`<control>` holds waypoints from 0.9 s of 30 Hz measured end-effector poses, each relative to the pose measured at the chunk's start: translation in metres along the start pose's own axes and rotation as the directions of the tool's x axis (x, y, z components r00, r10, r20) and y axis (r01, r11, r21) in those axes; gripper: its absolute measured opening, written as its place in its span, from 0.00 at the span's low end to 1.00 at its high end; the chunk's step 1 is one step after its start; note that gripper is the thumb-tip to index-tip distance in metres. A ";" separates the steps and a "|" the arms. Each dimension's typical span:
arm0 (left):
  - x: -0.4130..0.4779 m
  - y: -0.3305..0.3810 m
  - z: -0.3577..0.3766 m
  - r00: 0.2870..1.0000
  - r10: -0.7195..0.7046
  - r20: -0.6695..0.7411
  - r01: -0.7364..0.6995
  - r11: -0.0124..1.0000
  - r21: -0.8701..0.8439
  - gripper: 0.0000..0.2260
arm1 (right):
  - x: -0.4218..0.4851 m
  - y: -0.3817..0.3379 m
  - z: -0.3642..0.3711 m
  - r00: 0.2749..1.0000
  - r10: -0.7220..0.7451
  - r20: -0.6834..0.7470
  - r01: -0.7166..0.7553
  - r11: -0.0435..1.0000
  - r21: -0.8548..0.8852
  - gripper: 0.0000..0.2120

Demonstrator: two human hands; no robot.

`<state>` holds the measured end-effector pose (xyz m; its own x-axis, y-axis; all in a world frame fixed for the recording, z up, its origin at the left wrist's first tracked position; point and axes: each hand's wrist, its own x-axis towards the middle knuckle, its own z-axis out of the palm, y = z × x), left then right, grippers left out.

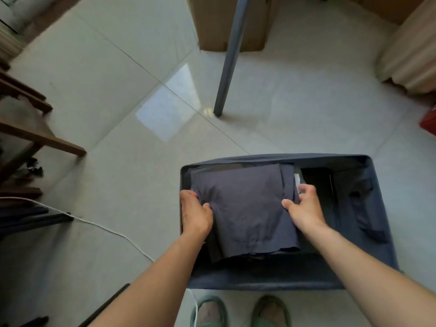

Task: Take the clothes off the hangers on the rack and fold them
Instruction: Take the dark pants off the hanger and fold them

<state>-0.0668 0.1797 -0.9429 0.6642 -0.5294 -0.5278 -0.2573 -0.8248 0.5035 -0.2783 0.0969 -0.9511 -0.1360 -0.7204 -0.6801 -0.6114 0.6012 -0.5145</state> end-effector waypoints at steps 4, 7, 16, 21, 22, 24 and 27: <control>-0.029 -0.005 0.004 0.894 0.447 -0.006 -0.435 0.874 0.218 0.32 | -0.035 -0.003 0.002 0.799 -0.595 -0.081 0.497 0.731 -0.469 0.40; -0.042 -0.005 0.015 0.756 0.498 0.425 -0.646 0.669 0.366 0.51 | -0.042 0.003 0.013 0.667 -0.649 0.366 0.683 0.336 -0.649 0.53; 0.022 0.012 0.032 0.682 0.092 0.726 -0.652 0.526 0.546 0.53 | 0.011 0.001 0.014 0.852 -0.202 0.483 0.519 0.447 -0.728 0.50; 0.011 0.034 0.002 0.673 0.062 0.737 -0.578 0.666 0.471 0.42 | -0.009 -0.019 -0.010 0.865 -0.120 0.488 0.471 0.531 -0.705 0.44; 0.004 0.038 -0.006 0.672 0.047 0.739 -0.567 0.674 0.473 0.39 | -0.017 -0.020 -0.018 0.870 -0.113 0.479 0.455 0.557 -0.695 0.41; -0.012 0.048 -0.024 0.677 0.015 0.736 -0.538 0.692 0.481 0.35 | -0.032 -0.023 -0.036 0.883 -0.107 0.457 0.423 0.602 -0.677 0.36; -0.042 0.067 -0.054 0.687 0.022 0.726 -0.475 0.769 0.427 0.31 | -0.061 -0.028 -0.073 0.910 -0.066 0.410 0.347 0.666 -0.661 0.32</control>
<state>-0.0746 0.1574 -0.8500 -0.0585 -0.5259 -0.8485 -0.8135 -0.4675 0.3459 -0.3094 0.0992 -0.8572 0.2367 -0.5531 -0.7988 -0.9693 -0.0783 -0.2330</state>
